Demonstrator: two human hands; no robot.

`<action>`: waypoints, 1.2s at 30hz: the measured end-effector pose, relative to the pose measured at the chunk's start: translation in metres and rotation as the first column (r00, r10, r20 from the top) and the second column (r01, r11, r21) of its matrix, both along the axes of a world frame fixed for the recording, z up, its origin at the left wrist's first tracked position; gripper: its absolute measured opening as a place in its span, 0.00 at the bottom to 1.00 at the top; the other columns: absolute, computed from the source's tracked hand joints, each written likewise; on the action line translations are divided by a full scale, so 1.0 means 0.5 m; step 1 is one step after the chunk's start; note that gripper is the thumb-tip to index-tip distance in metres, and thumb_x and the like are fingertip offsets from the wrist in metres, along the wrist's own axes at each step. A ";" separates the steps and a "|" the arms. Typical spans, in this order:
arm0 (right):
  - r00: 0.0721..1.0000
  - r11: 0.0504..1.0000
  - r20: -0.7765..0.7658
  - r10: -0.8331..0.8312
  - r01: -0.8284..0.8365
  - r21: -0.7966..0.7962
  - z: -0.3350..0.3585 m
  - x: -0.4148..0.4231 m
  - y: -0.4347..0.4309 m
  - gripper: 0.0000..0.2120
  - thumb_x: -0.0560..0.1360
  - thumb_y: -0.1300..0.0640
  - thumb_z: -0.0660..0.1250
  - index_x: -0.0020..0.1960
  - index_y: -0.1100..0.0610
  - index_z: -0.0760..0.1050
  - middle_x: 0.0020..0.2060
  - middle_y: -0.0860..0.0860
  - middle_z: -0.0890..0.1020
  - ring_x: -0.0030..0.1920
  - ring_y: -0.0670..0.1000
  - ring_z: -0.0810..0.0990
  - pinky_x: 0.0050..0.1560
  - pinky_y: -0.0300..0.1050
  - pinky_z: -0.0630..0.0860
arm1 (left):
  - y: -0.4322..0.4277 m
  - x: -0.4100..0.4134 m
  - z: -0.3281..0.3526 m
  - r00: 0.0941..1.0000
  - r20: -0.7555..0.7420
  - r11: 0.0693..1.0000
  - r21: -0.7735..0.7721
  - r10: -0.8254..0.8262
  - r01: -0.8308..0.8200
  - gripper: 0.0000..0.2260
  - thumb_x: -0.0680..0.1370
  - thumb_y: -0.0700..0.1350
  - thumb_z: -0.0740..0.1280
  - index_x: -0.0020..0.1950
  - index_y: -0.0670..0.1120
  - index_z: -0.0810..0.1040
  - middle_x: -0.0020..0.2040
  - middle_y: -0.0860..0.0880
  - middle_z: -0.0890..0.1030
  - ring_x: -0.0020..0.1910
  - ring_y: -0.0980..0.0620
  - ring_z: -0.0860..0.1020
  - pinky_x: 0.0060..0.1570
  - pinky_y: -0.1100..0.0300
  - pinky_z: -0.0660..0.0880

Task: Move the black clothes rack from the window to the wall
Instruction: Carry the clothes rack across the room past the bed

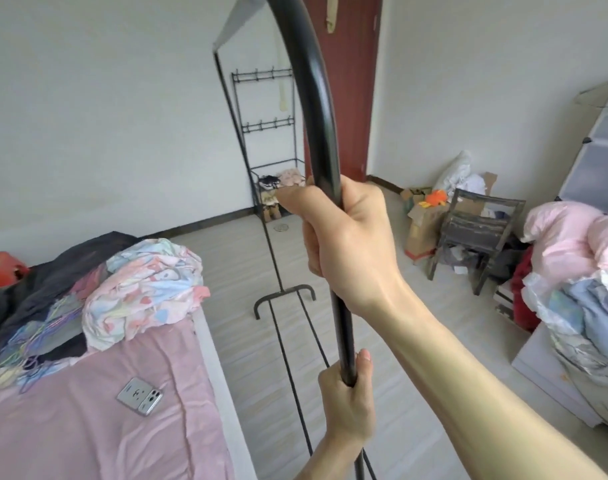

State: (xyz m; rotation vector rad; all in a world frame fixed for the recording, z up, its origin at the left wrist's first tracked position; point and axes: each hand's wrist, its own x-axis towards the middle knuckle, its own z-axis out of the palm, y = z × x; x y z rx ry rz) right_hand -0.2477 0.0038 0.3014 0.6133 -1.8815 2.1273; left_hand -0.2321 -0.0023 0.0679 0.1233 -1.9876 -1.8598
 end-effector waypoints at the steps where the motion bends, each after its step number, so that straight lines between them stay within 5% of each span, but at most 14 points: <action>1: 1.000 1.000 0.008 0.000 0.000 0.004 0.002 -0.019 0.005 0.21 0.68 0.54 0.69 0.32 0.64 0.60 0.25 0.55 0.62 0.25 0.52 0.58 0.30 0.48 0.57 | 0.006 -0.020 0.003 0.999 0.008 0.999 0.005 0.033 -0.033 0.26 0.71 0.55 0.62 0.27 0.37 0.58 0.24 0.36 0.59 0.24 0.44 0.59 0.27 0.49 0.55; 6: 0.997 0.997 0.025 0.070 -0.071 0.025 0.004 -0.131 0.029 0.20 0.69 0.53 0.68 0.33 0.62 0.59 0.26 0.54 0.61 0.27 0.52 0.57 0.31 0.48 0.57 | 0.037 -0.130 0.013 0.980 0.043 0.980 0.043 0.192 -0.194 0.23 0.70 0.57 0.63 0.26 0.47 0.55 0.22 0.54 0.57 0.25 0.55 0.57 0.28 0.56 0.53; 13: 0.983 0.983 0.021 0.180 -0.181 0.025 -0.007 -0.315 0.069 0.23 0.70 0.52 0.68 0.26 0.50 0.57 0.23 0.43 0.59 0.27 0.51 0.57 0.33 0.50 0.59 | 0.084 -0.307 -0.001 0.938 0.073 0.936 0.077 0.339 -0.344 0.22 0.69 0.56 0.64 0.26 0.49 0.55 0.24 0.53 0.57 0.26 0.52 0.57 0.29 0.53 0.53; 24: 0.968 0.968 0.041 0.249 -0.250 0.020 -0.022 -0.583 0.077 0.21 0.70 0.50 0.67 0.24 0.49 0.59 0.23 0.43 0.59 0.30 0.54 0.58 0.35 0.54 0.60 | 0.086 -0.564 -0.023 0.867 0.053 0.869 -0.016 0.496 -0.495 0.22 0.71 0.57 0.64 0.26 0.50 0.56 0.22 0.55 0.58 0.25 0.56 0.58 0.26 0.58 0.54; 36: 0.940 0.939 0.059 0.336 -0.339 0.048 -0.016 -0.934 -0.067 0.18 0.69 0.51 0.67 0.28 0.49 0.59 0.25 0.46 0.59 0.28 0.53 0.57 0.32 0.49 0.57 | -0.052 -0.917 -0.014 0.845 0.030 0.844 0.047 0.534 -0.535 0.21 0.70 0.57 0.63 0.25 0.51 0.56 0.21 0.54 0.58 0.24 0.55 0.58 0.26 0.58 0.55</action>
